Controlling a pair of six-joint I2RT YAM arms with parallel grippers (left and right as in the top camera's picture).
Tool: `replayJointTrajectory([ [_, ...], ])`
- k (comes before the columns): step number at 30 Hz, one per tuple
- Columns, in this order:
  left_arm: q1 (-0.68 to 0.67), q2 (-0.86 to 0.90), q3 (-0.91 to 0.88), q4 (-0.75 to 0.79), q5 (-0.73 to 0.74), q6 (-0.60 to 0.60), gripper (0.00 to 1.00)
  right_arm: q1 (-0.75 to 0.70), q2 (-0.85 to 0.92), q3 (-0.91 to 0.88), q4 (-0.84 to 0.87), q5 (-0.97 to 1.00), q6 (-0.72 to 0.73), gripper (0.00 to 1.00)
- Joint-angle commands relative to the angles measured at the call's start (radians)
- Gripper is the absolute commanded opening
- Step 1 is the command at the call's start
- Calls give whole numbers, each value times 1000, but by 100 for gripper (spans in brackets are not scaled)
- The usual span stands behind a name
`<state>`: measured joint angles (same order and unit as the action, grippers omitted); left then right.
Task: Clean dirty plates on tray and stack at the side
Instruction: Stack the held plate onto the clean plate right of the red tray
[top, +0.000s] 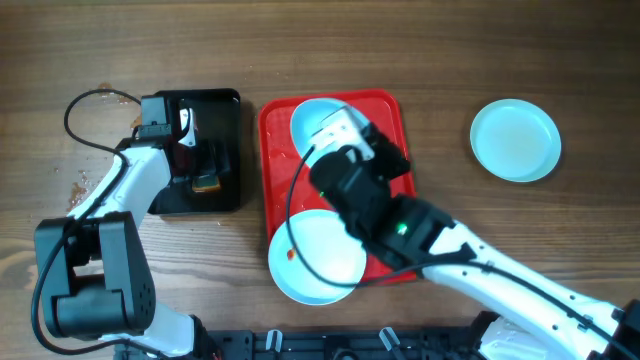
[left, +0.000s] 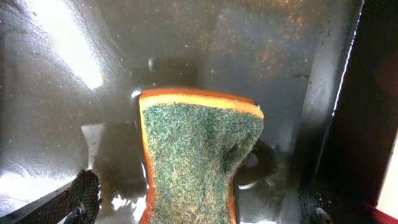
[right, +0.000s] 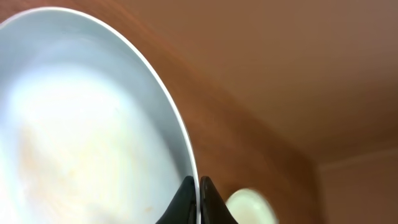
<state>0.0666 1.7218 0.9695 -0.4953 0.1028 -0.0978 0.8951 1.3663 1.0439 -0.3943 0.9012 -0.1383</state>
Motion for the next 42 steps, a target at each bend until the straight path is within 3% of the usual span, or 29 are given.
replayJointTrajectory([
  [1,-1,-18,-4,3,9,16,100,-138,-47,17,-40,-187,272,4],
  [5,-1,-18,-4,3,8,16,100,-347,-115,17,-63,-411,378,5],
  [12,-1,-18,-4,3,8,16,100,-840,-124,16,-129,-771,542,4],
  [15,-1,-18,-4,3,8,16,100,-1104,-87,14,-143,-851,645,4],
  [19,-1,-18,-4,3,9,16,100,-1288,-13,14,-144,-851,692,4],
  [30,-1,-18,-4,3,8,16,100,-1360,269,14,-137,-813,687,6],
  [34,-1,-18,-4,3,8,16,100,-1359,258,16,-133,-925,595,49],
  [39,-1,-18,-4,3,8,16,100,-1312,148,16,-218,-1353,446,49],
  [42,-1,-18,-4,3,8,16,100,-1188,57,16,-320,-1435,346,50],
])
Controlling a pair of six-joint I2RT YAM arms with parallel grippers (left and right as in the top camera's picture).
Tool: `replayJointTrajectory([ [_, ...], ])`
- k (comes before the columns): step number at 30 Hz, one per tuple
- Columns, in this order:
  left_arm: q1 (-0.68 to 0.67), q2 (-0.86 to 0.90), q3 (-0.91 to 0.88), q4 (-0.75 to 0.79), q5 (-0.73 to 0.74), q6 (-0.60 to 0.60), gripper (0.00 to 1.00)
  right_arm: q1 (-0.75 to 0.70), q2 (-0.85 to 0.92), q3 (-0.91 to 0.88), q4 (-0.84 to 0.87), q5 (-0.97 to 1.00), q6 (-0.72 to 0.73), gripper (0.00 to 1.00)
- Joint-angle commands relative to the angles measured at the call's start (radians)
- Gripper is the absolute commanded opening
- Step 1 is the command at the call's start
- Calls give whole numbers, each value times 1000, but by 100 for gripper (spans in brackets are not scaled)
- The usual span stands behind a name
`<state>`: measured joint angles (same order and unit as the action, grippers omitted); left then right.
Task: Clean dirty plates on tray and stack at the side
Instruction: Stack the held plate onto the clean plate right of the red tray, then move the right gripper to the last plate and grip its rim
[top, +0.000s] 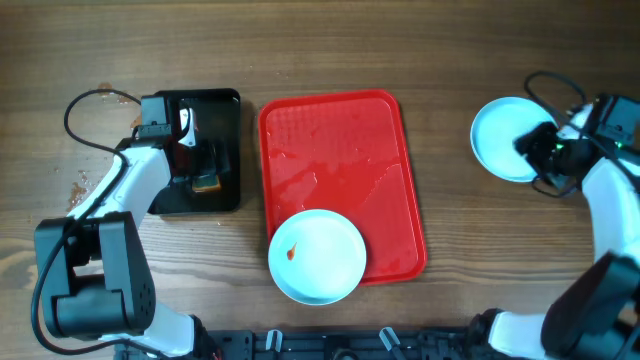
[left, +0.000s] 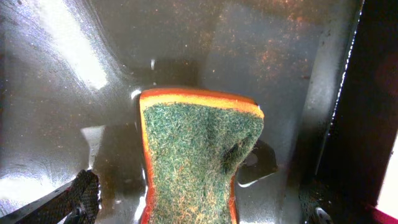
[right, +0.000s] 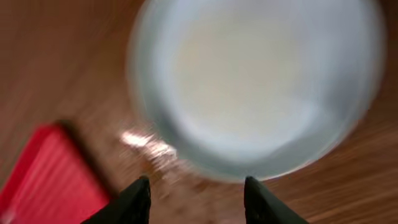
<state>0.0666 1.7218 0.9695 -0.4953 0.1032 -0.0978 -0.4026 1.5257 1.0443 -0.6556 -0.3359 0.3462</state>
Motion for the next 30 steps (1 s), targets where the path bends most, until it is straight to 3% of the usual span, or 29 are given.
replayJointTrajectory([
  [1,-1,-18,-4,3,8,16,100,170,-128,15,-100,-197,-169,50],
  [5,-1,-18,-4,3,8,16,100,542,-163,-4,-252,-144,-204,52],
  [8,-1,-18,-4,3,8,16,100,785,-143,-56,-297,10,-109,54],
  [11,-1,-18,-4,3,8,16,100,980,-109,-142,-304,39,-11,54],
  [14,-1,-18,-4,3,8,16,100,1058,-85,-203,-285,93,28,54],
  [16,-1,-18,-4,3,8,16,100,1084,-69,-256,-183,98,-41,54],
  [18,-1,-18,-4,3,8,16,100,1085,-55,-296,-105,95,-28,45],
  [23,-1,-18,-4,3,8,16,100,1084,-50,-291,-99,93,-32,14],
  [25,-1,-18,-4,3,8,16,100,1084,-51,-283,-108,103,-32,7],
  [30,-1,-18,-4,3,8,16,100,1067,-51,-224,-122,190,-6,4],
])
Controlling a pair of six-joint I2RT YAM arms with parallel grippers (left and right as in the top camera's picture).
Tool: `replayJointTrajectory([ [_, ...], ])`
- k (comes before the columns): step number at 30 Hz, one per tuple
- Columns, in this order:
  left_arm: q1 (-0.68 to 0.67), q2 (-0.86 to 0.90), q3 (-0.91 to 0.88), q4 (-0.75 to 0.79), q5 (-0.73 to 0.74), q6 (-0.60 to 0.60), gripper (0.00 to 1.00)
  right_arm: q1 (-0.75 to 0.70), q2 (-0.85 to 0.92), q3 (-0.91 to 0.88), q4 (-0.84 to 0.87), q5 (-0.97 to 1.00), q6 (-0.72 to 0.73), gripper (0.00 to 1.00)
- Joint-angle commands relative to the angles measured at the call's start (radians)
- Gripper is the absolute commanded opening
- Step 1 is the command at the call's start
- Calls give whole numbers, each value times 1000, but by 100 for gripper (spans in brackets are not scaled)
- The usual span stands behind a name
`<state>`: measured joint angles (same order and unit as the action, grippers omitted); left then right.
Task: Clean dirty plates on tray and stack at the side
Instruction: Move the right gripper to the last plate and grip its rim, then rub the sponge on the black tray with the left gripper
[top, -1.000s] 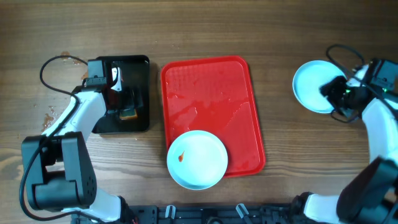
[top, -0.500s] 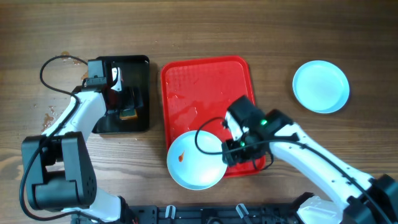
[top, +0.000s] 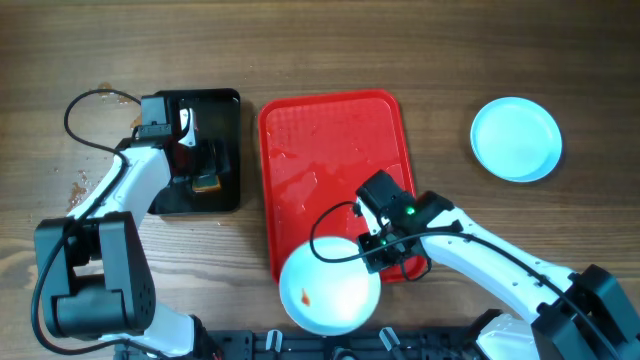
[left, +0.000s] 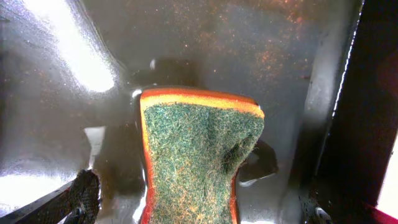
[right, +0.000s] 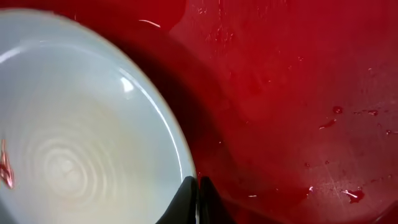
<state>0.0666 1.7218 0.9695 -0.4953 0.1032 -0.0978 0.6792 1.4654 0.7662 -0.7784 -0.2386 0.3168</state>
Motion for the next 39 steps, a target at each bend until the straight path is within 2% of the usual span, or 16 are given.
replayJointTrajectory([
  [1,-1,-18,-4,3,8,16,100,-27,9,69,9,146,54,4],
  [4,-1,-18,-4,3,8,16,100,-73,10,89,139,241,41,4],
  [8,-1,-18,-4,3,8,16,100,-97,12,89,375,306,-153,4],
  [10,-1,-18,-4,3,8,16,100,-100,12,89,381,365,-145,6],
  [11,-1,-18,-4,3,8,16,100,-103,12,89,332,320,-111,18],
  [13,-1,-18,-4,2,8,16,100,-111,17,89,227,174,-85,31],
  [16,-1,-18,-4,3,8,16,100,-111,19,68,172,50,-125,40],
  [19,-1,-18,-4,3,8,16,100,-111,25,1,239,-7,-200,45],
  [22,-1,-18,-4,3,8,16,100,-111,83,-58,343,1,-235,45],
  [23,-1,-18,-4,3,8,16,100,-111,107,-61,360,24,-234,40],
  [24,-1,-18,-4,3,8,16,100,-111,140,-61,380,59,-227,32],
  [26,-1,-18,-4,3,8,16,100,-111,160,-58,408,135,-166,7],
  [27,-1,-18,-4,3,8,16,100,-111,153,-49,407,154,-128,4],
  [32,-1,-18,-4,3,8,16,100,-111,114,65,367,353,114,4],
  [37,-1,-18,-4,3,8,16,100,-119,115,67,390,535,105,4],
  [39,-1,-18,-4,3,8,16,100,-136,115,67,401,526,101,4],
])
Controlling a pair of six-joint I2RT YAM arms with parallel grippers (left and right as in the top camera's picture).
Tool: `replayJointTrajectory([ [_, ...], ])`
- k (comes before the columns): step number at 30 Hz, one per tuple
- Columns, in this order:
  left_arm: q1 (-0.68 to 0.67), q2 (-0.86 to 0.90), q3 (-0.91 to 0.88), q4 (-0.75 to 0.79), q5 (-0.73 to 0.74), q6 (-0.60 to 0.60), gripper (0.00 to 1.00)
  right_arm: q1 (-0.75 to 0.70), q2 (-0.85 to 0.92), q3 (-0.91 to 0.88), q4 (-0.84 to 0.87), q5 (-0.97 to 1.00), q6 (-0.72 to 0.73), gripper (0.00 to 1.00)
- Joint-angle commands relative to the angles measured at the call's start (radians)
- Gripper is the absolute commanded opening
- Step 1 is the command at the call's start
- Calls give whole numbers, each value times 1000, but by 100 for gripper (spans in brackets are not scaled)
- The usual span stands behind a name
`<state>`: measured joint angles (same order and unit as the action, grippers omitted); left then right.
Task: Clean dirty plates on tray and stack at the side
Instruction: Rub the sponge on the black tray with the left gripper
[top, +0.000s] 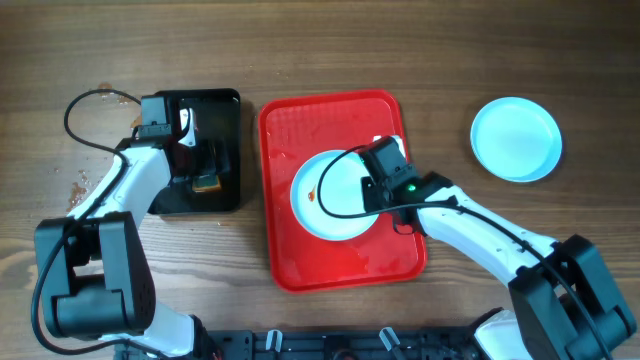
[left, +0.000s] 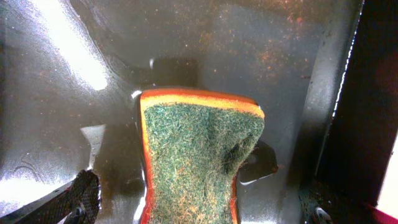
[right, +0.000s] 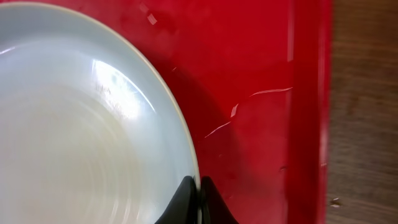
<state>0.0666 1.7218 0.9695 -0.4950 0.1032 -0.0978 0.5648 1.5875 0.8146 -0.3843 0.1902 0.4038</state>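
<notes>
A light blue plate (top: 335, 200) with a small red smear (top: 314, 195) lies in the middle of the red tray (top: 330, 130). My right gripper (top: 368, 190) is shut on its right rim; in the right wrist view the closed fingertips (right: 199, 186) pinch the plate edge (right: 93, 124) over the red tray (right: 261, 74). Clean blue plates (top: 515, 140) sit at the far right. My left gripper (top: 203, 165) hangs open in the black basin (top: 225, 105), fingers wide on either side of the green and orange sponge (left: 196, 155).
The black basin's wet floor (left: 249, 56) holds water and orange specks. A black cable (top: 85, 110) loops at the far left. Bare wooden table (top: 450, 60) surrounds the tray.
The smeared plate, held at the tray's front edge and overhanging it, now lies in the tray's middle. My right gripper is still shut on its rim. The left arm has not moved.
My right gripper first held a plate over the tray's back while the smeared plate sat at the front left. Then it was open beside the plates at the far right. Then it gripped the smeared plate at the tray's front, now mid-tray.
</notes>
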Motion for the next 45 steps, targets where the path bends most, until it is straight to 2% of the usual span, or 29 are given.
replayJointTrajectory([
  [1,-1,-18,-4,2,8,16,100,-22,-7,17,17,98,-2,4],
  [4,-1,-18,-4,2,8,16,100,-22,-5,14,108,16,-165,4],
  [5,-1,-18,-4,2,8,16,100,-22,0,14,117,-10,-171,4],
  [8,-1,-18,-4,3,8,16,100,-22,53,14,113,-35,-137,4],
  [10,-1,-18,-4,74,8,16,100,-22,108,14,110,-35,-105,4],
  [15,-2,-18,-4,76,23,11,100,-22,124,14,108,-34,-86,4],
  [18,-3,-18,-4,-67,126,12,100,-22,124,14,107,-34,-86,4],
  [20,-3,-17,-4,-71,117,12,100,-22,124,14,113,-34,-86,4],
  [22,-3,-17,-4,-60,178,8,100,-22,124,14,112,-35,-86,4],
  [23,-3,-17,-4,-64,184,12,97,-22,123,14,111,-35,-86,4],
  [24,-3,-17,-4,-63,174,16,80,-22,123,14,110,-35,-86,4],
  [25,-3,-17,-4,-58,105,5,52,-22,123,14,109,-35,-86,4],
  [26,-3,-17,-4,-55,-43,-112,59,-22,123,14,111,-34,-86,4],
  [27,-3,-11,-4,-35,-101,-161,50,-22,123,14,112,-35,-86,4],
  [28,-3,-3,-4,-13,-101,-161,41,-22,123,14,114,-35,-86,4],
  [29,-4,4,-4,-5,-101,-161,17,-22,123,14,114,-35,-85,4],
  [30,-4,10,-4,-3,-100,-161,4,-22,124,14,114,-34,-86,4],
  [35,-4,-56,33,-66,-93,-134,4,-22,123,15,112,-35,-86,4],
  [39,-4,-77,30,-59,-134,-111,53,-22,123,15,112,-35,-79,4],
  [41,-4,-33,-1,-11,-157,-111,54,-22,123,15,112,-35,-79,4],
  [42,-4,8,-19,23,-153,-111,50,-22,123,15,112,-34,-80,4],
  [43,-4,59,-32,44,-153,-111,34,-22,123,15,112,-34,-79,4],
  [44,-4,98,-35,45,-153,-112,10,-22,123,15,113,-34,-80,4],
  [45,-4,117,-34,41,-142,-111,4,-22,123,15,113,-34,-80,4],
])
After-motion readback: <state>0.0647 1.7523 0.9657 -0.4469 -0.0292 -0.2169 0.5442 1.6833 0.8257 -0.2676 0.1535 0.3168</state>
